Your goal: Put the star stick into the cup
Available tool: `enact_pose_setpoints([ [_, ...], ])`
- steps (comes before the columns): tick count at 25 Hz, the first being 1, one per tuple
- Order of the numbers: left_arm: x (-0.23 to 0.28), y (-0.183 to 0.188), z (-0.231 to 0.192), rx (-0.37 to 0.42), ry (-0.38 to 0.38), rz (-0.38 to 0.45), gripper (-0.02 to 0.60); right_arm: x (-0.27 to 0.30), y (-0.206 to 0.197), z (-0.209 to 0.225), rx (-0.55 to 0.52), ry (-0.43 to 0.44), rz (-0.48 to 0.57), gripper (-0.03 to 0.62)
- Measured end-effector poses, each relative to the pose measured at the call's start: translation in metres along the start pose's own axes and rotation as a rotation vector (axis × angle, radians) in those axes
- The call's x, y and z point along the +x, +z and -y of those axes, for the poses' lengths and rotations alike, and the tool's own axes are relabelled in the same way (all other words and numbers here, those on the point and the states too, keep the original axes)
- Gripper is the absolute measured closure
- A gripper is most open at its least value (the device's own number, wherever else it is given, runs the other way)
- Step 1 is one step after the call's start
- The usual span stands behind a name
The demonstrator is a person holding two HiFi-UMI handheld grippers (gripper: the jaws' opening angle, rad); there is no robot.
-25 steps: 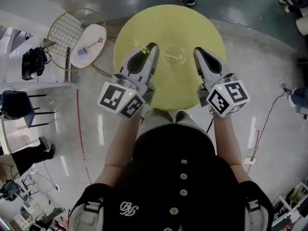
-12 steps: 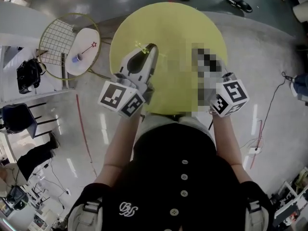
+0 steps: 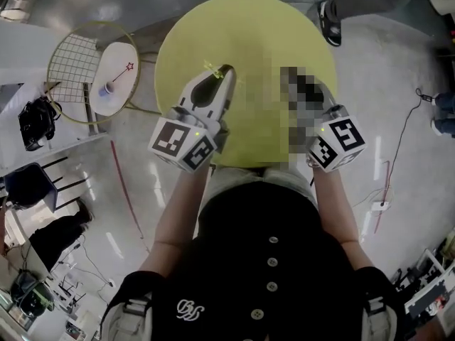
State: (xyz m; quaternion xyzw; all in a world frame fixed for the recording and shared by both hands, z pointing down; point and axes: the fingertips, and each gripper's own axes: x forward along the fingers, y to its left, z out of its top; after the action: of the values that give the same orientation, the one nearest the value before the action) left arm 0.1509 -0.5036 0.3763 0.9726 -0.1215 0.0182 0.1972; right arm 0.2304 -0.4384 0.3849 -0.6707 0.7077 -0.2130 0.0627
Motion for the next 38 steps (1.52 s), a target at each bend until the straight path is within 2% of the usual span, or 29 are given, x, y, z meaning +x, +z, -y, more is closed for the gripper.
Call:
enact_pose_setpoints([
  [11, 0.008, -0.028, -0.004, -0.034, 0.007, -0.05, 0.558, 0.002, -0.016, 0.01, 0.036, -0.038, -0.03, 0.591],
  [20, 0.017, -0.067, -0.012, -0.037, 0.029, -0.107, 0.558, -0.002, -0.033, 0.026, 0.049, -0.044, -0.038, 0.589],
  [38, 0.021, -0.076, -0.008, -0.02, 0.011, -0.163, 0.554, 0.002, -0.036, 0.028, 0.056, -0.044, -0.069, 0.591],
])
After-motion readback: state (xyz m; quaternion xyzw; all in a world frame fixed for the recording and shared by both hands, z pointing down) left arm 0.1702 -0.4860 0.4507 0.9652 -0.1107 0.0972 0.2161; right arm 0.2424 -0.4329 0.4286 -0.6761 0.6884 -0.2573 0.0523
